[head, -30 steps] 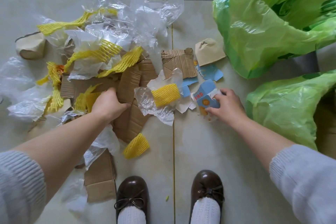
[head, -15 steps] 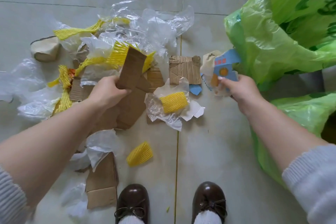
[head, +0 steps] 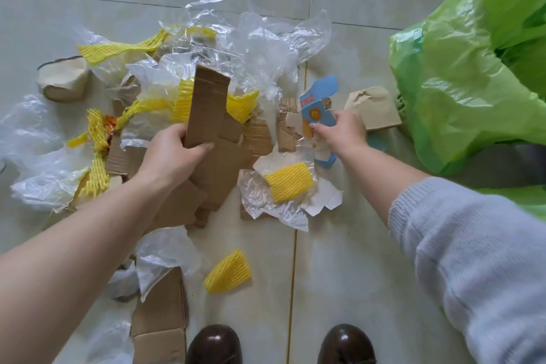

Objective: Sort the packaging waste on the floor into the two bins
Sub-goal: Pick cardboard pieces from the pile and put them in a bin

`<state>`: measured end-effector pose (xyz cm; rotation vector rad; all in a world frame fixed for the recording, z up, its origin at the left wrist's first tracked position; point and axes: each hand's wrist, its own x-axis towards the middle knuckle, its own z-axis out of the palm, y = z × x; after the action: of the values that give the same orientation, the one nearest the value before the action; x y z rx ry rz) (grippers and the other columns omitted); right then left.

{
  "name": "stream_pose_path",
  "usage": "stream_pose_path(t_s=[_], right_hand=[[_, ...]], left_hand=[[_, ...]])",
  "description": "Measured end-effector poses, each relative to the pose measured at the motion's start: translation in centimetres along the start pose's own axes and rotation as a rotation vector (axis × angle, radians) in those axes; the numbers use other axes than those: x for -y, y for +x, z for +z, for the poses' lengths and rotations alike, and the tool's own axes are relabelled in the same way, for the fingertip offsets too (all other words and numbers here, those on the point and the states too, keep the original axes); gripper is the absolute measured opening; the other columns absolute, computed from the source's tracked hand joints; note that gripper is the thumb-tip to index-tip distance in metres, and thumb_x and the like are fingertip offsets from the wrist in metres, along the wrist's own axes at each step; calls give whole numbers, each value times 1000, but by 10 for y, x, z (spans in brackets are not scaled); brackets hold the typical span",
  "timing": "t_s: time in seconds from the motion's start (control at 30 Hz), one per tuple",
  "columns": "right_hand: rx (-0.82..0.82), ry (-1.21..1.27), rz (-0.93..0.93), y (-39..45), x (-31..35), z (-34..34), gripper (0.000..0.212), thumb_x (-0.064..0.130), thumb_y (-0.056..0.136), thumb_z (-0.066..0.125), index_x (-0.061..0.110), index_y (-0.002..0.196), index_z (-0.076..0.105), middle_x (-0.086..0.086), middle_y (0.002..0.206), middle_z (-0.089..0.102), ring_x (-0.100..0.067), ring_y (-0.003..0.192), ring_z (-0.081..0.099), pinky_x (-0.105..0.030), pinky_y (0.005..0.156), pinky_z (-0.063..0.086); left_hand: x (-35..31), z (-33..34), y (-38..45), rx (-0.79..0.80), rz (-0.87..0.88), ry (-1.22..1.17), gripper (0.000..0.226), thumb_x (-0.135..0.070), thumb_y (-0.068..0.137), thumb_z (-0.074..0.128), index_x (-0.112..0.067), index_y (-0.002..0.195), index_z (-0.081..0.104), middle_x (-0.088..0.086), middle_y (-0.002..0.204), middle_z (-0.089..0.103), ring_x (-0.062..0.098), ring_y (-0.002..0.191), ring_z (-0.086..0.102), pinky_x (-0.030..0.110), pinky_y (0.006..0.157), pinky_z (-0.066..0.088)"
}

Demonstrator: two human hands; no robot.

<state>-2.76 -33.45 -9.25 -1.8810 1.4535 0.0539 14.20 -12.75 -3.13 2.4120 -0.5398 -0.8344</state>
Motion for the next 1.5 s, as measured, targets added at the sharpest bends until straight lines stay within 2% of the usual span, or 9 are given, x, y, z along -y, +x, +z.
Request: stream_pose_path(t_s=[0.17, 0.37, 0.47, 0.53, 0.67, 0.77, 1.03, 1.3, 1.5], right_hand=[[62, 109, 66, 9, 2, 4, 35, 31, 79, 71, 14, 109, 64, -12, 111, 64, -27, 106, 59, -43, 93, 50], [66, 574, 106, 1, 6, -5, 44, 10, 78, 73, 7, 116, 51, -8, 109, 62, -21, 94, 62, -37, 87, 53], [-10, 773, 63, 4, 5, -28, 28, 10, 81, 70, 7, 106, 60, -7, 93, 68, -15, 75, 66, -31, 74, 56], [-90, 697, 38, 10, 0, -46, 23, 14, 85, 65, 7, 107, 63, 0, 85, 67, -10, 69, 64, -26, 69, 53], [-72, 420, 41, 27, -21, -60, 34, 20, 87, 64, 5, 117, 60, -11, 111, 67, -19, 94, 63, -24, 75, 50], [-37, 237, 88, 31, -29, -55, 33, 22, 86, 65, 6, 115, 63, -12, 114, 66, -18, 93, 59, -22, 74, 40], [-106, 419, 103, 3, -25, -33, 14, 29, 78, 71, 21, 85, 62, -1, 92, 70, -26, 91, 68, -46, 88, 53], [-303, 800, -156, -91, 32, -76, 36, 8, 82, 69, 17, 109, 46, 16, 93, 57, 18, 71, 57, -5, 67, 48], [-229, 888, -157, -174, 43, -145, 18, 8, 80, 70, 24, 83, 62, 5, 85, 68, -18, 82, 66, -32, 77, 54]], left_hand=[[-1, 3, 4, 0, -21, -13, 24, -26, 85, 65, -16, 107, 65, -1, 96, 64, 19, 87, 60, 30, 74, 45], [0, 5, 4, -12, -33, -34, 23, -25, 85, 65, -15, 106, 65, 1, 95, 64, 20, 87, 59, 33, 76, 47], [-3, 6, 4, -26, -44, -75, 21, -24, 85, 66, -16, 104, 65, 2, 96, 66, 21, 90, 61, 36, 80, 50], [-6, 6, 4, -33, -45, -107, 19, -23, 85, 66, -17, 103, 64, 2, 98, 66, 22, 92, 62, 40, 85, 52], [-13, 9, 3, -44, -24, -132, 21, -20, 86, 64, -17, 107, 63, 1, 99, 65, 22, 94, 61, 40, 85, 51], [-15, 10, 4, -51, -15, -140, 23, -19, 87, 63, -17, 109, 63, 0, 100, 64, 20, 93, 60, 37, 83, 50], [-14, 4, 1, -107, 42, -170, 15, -21, 87, 62, -19, 102, 62, 1, 98, 65, 23, 95, 60, 41, 85, 50], [-60, -38, -36, -234, 125, -397, 9, -29, 78, 64, -31, 87, 62, 5, 99, 68, 24, 92, 64, 54, 84, 52], [-130, -74, -109, -183, 269, -498, 13, -31, 75, 58, -26, 86, 63, 9, 88, 66, 26, 78, 62, 41, 70, 52]])
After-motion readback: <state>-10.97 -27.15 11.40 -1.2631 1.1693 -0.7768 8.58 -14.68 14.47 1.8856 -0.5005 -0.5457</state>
